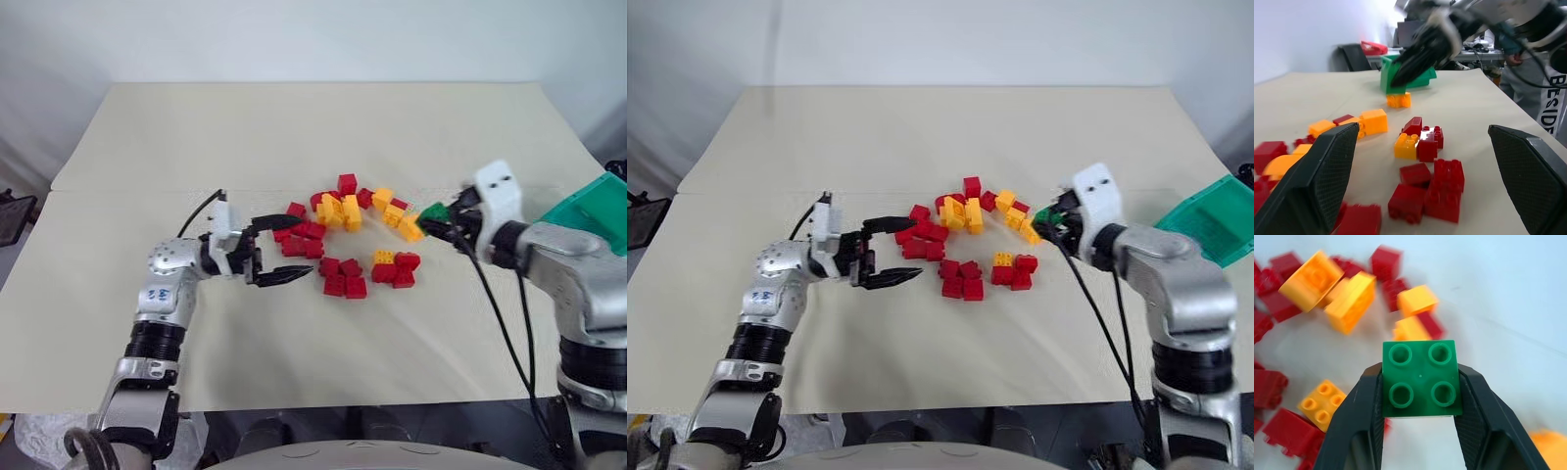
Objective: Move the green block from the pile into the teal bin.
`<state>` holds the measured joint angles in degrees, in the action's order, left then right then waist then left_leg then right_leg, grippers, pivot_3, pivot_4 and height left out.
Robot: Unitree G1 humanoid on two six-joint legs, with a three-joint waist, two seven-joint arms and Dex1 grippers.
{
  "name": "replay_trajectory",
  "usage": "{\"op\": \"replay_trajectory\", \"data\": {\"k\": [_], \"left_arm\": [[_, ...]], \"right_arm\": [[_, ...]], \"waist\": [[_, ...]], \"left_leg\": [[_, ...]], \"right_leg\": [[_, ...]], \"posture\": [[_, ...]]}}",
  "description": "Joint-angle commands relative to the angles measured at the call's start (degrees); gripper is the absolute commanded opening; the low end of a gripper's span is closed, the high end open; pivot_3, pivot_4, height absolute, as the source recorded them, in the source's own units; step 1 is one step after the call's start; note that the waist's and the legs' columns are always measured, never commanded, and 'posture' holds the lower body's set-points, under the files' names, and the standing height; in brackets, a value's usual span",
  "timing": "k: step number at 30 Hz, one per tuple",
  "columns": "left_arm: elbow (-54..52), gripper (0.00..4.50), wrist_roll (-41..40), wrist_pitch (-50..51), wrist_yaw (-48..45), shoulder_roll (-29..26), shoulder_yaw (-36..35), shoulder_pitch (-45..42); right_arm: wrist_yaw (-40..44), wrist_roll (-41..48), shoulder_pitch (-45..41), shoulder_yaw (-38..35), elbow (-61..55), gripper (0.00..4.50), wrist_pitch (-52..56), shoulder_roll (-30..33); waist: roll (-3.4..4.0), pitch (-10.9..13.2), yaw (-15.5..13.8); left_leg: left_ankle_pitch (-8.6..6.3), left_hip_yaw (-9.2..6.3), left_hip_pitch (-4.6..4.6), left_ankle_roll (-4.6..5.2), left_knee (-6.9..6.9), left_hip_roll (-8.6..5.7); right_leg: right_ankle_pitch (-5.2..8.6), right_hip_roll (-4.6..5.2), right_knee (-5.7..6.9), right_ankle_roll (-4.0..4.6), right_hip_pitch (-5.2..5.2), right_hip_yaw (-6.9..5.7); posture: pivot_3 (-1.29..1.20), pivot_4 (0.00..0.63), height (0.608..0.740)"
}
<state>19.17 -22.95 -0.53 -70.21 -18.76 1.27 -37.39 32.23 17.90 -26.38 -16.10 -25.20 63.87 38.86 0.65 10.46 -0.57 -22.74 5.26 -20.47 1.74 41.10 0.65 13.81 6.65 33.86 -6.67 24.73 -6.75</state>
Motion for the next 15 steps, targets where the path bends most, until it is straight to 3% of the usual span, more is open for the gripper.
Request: {"op": "replay_trajectory", "data": {"k": [1, 5, 7, 14, 15], "left_arm": [[1.7, 4.50, 3.9, 0.4, 5.6, 3.7, 2.9, -5.0], [6.7, 4.50, 8.4, -0.5, 10.6, 8.4, 5.5, -10.1], [8.1, 4.50, 9.6, -1.6, 11.1, 9.9, 6.5, -11.5], [16.2, 4.50, 14.4, -4.3, 16.7, 15.6, 8.9, -17.3], [17.0, 4.50, 14.6, -4.6, 17.2, 16.0, 8.6, -17.7]], "right_arm": [[-3.7, -3.5, 5.8, -10.9, -2.3, 1.50, 0.4, 4.9], [-8.2, -7.1, 8.2, -18.3, 2.3, 1.50, -4.0, 7.8], [-9.8, -8.7, 8.1, -18.3, 5.4, 1.50, -5.5, 9.1], [-14.5, -12.5, -1.8, -13.4, 32.2, 1.50, -23.1, 10.8], [-14.3, -12.8, -3.1, -12.3, 35.8, 1.85, -25.5, 11.0]], "waist": [[-0.01, 0.0, -0.9], [0.00, 0.0, -1.0], [0.00, 0.0, -0.7], [0.01, 0.0, -0.3], [0.02, 0.0, -0.2]], "left_leg": [[0.00, 0.02, 0.00, 0.00, 0.02, -0.01], [0.03, 0.12, 0.02, 0.08, 0.04, -0.09], [0.03, 0.13, 0.05, 0.08, 0.01, -0.07], [0.07, 0.36, 0.19, 0.13, -0.10, -0.04], [0.07, 0.38, 0.22, 0.12, -0.10, -0.03]], "right_leg": [[-0.01, 0.00, -0.02, -0.02, -0.01, 0.01], [-0.06, 0.00, -0.05, -0.11, -0.04, 0.15], [-0.07, -0.02, -0.05, -0.11, -0.03, 0.16], [-0.06, -0.07, -0.04, -0.11, -0.04, 0.36], [-0.06, -0.07, -0.03, -0.11, -0.04, 0.37]], "posture": [[0.00, 0.150, 0.740], [0.00, 0.150, 0.740], [0.00, 0.150, 0.740], [0.00, 0.150, 0.740], [0.00, 0.150, 0.740]]}}
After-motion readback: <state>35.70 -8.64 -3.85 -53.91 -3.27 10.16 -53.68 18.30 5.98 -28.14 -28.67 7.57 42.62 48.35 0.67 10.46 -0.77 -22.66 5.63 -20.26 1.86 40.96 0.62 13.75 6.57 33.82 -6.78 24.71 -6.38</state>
